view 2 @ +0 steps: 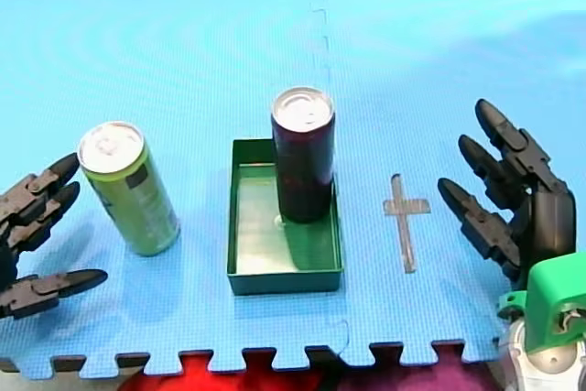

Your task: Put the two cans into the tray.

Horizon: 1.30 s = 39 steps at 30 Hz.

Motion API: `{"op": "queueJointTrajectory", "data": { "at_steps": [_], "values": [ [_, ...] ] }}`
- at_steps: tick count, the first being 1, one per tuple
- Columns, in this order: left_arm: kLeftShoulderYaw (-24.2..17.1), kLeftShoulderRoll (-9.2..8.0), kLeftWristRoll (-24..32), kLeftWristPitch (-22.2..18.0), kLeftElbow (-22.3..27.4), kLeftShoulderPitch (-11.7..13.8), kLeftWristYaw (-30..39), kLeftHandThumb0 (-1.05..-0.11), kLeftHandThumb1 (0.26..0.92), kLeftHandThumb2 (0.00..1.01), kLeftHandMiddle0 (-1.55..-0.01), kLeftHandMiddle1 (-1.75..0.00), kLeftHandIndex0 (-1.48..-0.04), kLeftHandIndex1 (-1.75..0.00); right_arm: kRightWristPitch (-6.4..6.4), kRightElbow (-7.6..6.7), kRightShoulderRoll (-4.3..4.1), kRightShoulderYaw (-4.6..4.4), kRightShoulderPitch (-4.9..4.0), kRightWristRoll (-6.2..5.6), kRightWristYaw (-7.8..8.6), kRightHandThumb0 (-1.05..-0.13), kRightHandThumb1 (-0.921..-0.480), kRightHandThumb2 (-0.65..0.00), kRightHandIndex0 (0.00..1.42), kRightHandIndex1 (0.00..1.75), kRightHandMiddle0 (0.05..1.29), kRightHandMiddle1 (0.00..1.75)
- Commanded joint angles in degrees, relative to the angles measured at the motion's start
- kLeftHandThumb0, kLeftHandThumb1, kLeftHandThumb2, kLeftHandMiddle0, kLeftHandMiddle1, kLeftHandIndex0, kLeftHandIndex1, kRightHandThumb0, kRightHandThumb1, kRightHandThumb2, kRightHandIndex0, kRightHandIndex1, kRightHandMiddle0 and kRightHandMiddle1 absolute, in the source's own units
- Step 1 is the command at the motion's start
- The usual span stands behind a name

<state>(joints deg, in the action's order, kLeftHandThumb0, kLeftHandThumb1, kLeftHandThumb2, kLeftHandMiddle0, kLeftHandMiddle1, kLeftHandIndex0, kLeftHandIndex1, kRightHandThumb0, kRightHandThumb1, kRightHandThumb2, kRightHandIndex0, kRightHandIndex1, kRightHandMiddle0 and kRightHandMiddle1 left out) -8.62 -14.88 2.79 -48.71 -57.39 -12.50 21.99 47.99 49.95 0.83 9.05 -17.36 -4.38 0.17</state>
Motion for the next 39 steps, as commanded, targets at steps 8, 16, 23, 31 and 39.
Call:
{"op": "queueJointTrajectory", "data": {
  "at_steps": [8, 16, 23, 31, 39],
  "values": [
    [0.4, -0.58, -0.4, -0.2, -2.5, -1.0, -1.2, -1.048, 0.692, 0.01, -0.13, 0.0, -0.18, 0.0, 0.73, 0.5, -0.01, 0.75, -0.37, -1.21, 1.39, -0.859, -0.798, 0.0, 0.67, 0.0, 0.56, 0.0],
    [0.1, 0.07, -0.3, -1.2, -4.8, -2.2, -3.2, -1.048, 0.693, 0.01, -0.13, 0.0, -0.18, 0.0, 1.26, 0.93, -0.12, 0.62, -0.34, -0.23, 0.87, -0.888, -0.795, 0.0, 0.65, 0.0, 0.54, 0.0],
    [0.1, 0.62, -0.4, -1.8, -5.8, -2.9, -4.0, -1.048, 0.696, 0.01, -0.13, 0.0, -0.19, 0.0, 0.9, 1.2, -0.37, 0.52, -0.49, 0.83, -0.03, -0.908, -0.796, 0.0, 0.64, 0.0, 0.52, 0.0],
    [-0.1, 1.41, 0.4, -0.2, -7.1, -4.2, -3.2, -1.048, 0.709, 0.01, -0.13, 0.0, -0.19, 0.0, 0.9, 2.39, -0.75, 0.38, -0.85, 1.7, -0.84, -0.928, -0.804, -0.003, 0.62, 0.0, 0.51, 0.0],
    [-0.6, 3.25, 1.5, 1.9, -8.2, -6.6, -2.8, -1.048, 0.723, 0.01, -0.15, -0.01, -0.2, -0.01, 1.06, 3.47, -1.11, 0.25, -1.14, 2.3, -1.51, -0.947, -0.811, -0.003, 0.62, 0.0, 0.5, 0.0]
  ]
}}
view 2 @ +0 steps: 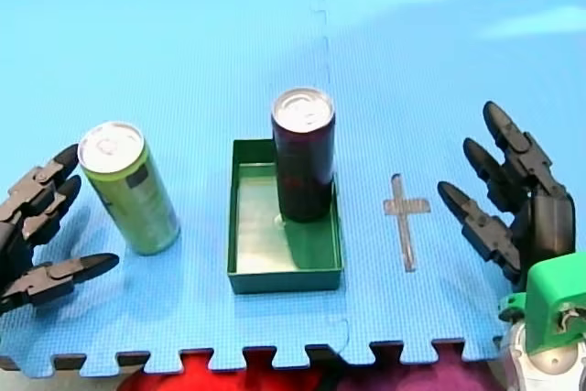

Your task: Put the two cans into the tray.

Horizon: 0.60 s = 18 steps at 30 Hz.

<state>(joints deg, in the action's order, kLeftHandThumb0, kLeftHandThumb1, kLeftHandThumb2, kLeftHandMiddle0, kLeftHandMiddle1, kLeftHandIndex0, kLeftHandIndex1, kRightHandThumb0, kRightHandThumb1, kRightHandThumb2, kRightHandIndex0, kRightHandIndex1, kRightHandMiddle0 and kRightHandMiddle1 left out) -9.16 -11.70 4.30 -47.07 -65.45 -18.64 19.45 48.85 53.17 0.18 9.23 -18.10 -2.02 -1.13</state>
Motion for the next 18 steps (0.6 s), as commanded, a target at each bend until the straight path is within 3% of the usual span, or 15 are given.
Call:
{"op": "queueJointTrajectory", "data": {
  "at_steps": [1, 5, 11, 18],
  "values": [
    [0.0, 0.1, -0.2, 0.4, -0.2, -0.6, -0.5, -1.048, 0.724, 0.01, -0.16, -0.01, -0.2, -0.01, 0.25, 0.44, -0.48, 0.09, -0.49, -0.02, -0.26, -0.948, -0.811, -0.002, 0.62, 0.0, 0.5, 0.0],
    [0.3, 0.31, -0.8, 1.0, -0.3, -1.1, -1.1, -1.048, 0.733, 0.01, -0.17, -0.02, -0.21, -0.01, 0.29, 1.11, -0.59, 0.19, -0.83, 0.02, -0.32, -0.953, -0.812, -0.002, 0.62, 0.0, 0.5, 0.0],
    [-0.3, 1.81, 0.7, 5.3, -1.3, -2.9, 0.6, -1.048, 0.739, 0.01, -0.18, -0.02, -0.22, -0.01, 0.0, 1.89, -0.74, 0.19, -1.22, 0.18, -0.53, -0.962, -0.819, -0.003, 0.62, 0.0, 0.5, 0.0],
    [-0.4, 2.46, 0.3, 6.6, -4.2, -4.6, 0.7, -1.048, 0.737, 0.01, -0.18, -0.02, -0.23, -0.01, -0.37, 2.32, -0.86, 0.08, -1.06, 0.39, -0.9, -0.971, -0.825, -0.003, 0.62, 0.0, 0.5, 0.0]
  ]
}}
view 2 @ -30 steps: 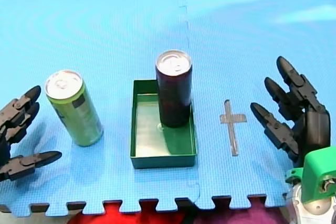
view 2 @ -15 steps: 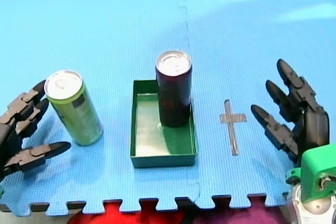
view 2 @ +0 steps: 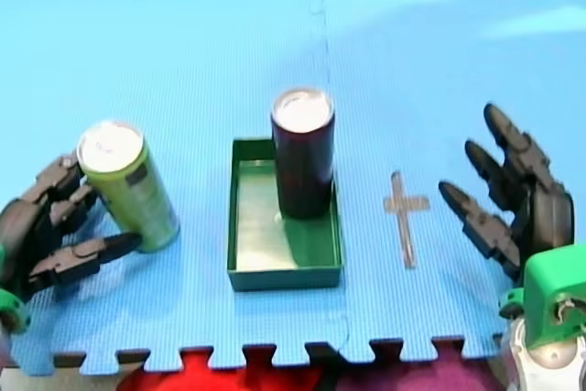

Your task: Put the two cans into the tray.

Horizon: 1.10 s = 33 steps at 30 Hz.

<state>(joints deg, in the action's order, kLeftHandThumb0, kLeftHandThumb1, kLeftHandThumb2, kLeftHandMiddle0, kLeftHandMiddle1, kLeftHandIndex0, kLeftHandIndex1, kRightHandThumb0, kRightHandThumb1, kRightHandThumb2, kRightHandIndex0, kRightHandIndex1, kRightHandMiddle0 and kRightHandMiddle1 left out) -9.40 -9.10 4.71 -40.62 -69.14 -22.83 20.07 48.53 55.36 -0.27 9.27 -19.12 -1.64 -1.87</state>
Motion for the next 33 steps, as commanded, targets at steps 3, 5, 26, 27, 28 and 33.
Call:
{"op": "queueJointTrajectory", "data": {
  "at_steps": [3, 5, 26, 27, 28, 33],
  "values": [
    [-0.5, -0.15, 0.0, 0.3, -1.2, -0.7, 0.8, -1.048, 0.734, 0.0, -0.18, -0.02, -0.23, -0.01, 0.02, 0.35, -0.57, 0.11, -0.08, -0.09, -0.08, -0.976, -0.829, -0.003, 0.62, 0.0, 0.5, 0.0],
    [-0.7, -0.22, 0.2, 0.3, -1.5, -0.7, 1.4, -1.048, 0.732, 0.0, -0.18, -0.02, -0.23, -0.01, 0.04, 0.51, -0.63, 0.16, -0.17, -0.17, -0.03, -0.978, -0.83, -0.003, 0.62, 0.0, 0.5, 0.0],
    [-0.9, -3.12, 0.0, 0.0, -1.6, 0.4, 8.6, -1.048, 0.698, 0.0, -0.19, -0.01, -0.25, -0.01, -0.45, 0.69, -0.8, -0.24, -0.45, 0.93, -1.67, -1.001, -0.846, -0.003, 0.61, 0.0, 0.5, 0.0],
    [-1.0, -3.11, 0.3, -0.1, -1.5, 0.5, 9.0, -1.048, 0.695, 0.0, -0.19, -0.01, -0.25, -0.01, -0.48, 0.73, -0.85, -0.24, -0.48, 0.93, -1.69, -1.002, -0.847, -0.003, 0.61, 0.0, 0.5, 0.0],
    [-1.2, -3.12, 0.5, -0.1, -1.4, 0.6, 9.3, -1.048, 0.69, 0.0, -0.19, -0.02, -0.25, -0.01, -0.53, 0.79, -0.89, -0.23, -0.53, 0.91, -1.69, -1.004, -0.848, -0.003, 0.61, 0.0, 0.5, 0.0],
    [-1.9, -3.11, 1.3, -0.3, -0.9, 0.8, 10.5, -1.048, 0.674, 0.0, -0.2, -0.02, -0.25, -0.01, -0.63, 1.12, -0.95, -0.24, -0.65, 0.82, -1.55, -1.012, -0.85, -0.002, 0.61, 0.0, 0.5, 0.0]
  ]
}}
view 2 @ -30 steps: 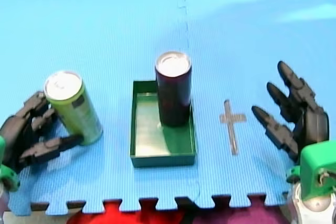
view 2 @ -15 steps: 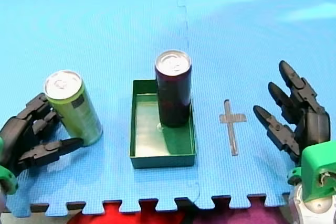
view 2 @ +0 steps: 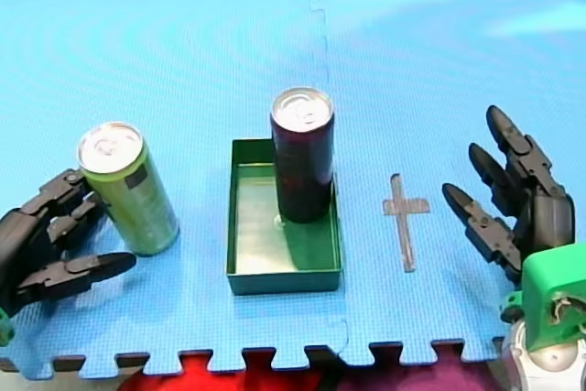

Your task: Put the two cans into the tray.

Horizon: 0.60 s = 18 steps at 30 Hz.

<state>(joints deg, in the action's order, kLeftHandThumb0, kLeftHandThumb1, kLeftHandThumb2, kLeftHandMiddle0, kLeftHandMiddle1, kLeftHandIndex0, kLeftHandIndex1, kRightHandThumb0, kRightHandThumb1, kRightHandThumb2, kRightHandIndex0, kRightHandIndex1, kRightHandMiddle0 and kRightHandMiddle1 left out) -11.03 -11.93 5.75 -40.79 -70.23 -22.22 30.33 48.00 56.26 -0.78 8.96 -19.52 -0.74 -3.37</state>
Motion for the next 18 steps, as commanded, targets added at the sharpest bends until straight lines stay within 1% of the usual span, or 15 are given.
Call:
{"op": "queueJointTrajectory", "data": {
  "at_steps": [1, 6, 12, 18],
  "values": [
    [-0.3, -0.22, 0.4, -0.3, 0.4, 0.2, 0.3, -1.048, 0.671, 0.0, -0.21, -0.02, -0.26, -0.01, -0.08, 0.29, -0.43, 0.04, -0.24, -0.09, -0.01, -1.013, -0.852, -0.003, 0.61, 0.0, 0.5, 0.0],
    [-0.7, 0.26, 1.0, -1.4, 1.2, 0.3, 1.1, -1.048, 0.66, 0.0, -0.21, -0.02, -0.26, -0.01, -0.04, 0.53, -0.46, 0.01, -0.26, -0.15, 0.22, -1.015, -0.856, -0.003, 0.6, 0.0, 0.51, 0.0],
    [-0.7, 0.9, 1.5, -4.6, 2.3, 0.4, 1.9, -1.048, 0.654, 0.0, -0.22, -0.02, -0.26, -0.01, 0.02, 1.16, -0.46, 0.02, -0.51, -0.17, 0.32, -1.016, -0.859, -0.002, 0.6, 0.0, 0.51, 0.0],
    [-1.0, 0.75, 2.2, -5.7, 3.0, 0.0, 2.6, -1.048, 0.652, 0.0, -0.22, -0.02, -0.27, -0.01, -0.08, 1.24, -0.42, -0.17, -0.63, 0.05, 0.12, -1.013, -0.86, -0.001, 0.6, 0.0, 0.51, 0.0]
  ]
}}
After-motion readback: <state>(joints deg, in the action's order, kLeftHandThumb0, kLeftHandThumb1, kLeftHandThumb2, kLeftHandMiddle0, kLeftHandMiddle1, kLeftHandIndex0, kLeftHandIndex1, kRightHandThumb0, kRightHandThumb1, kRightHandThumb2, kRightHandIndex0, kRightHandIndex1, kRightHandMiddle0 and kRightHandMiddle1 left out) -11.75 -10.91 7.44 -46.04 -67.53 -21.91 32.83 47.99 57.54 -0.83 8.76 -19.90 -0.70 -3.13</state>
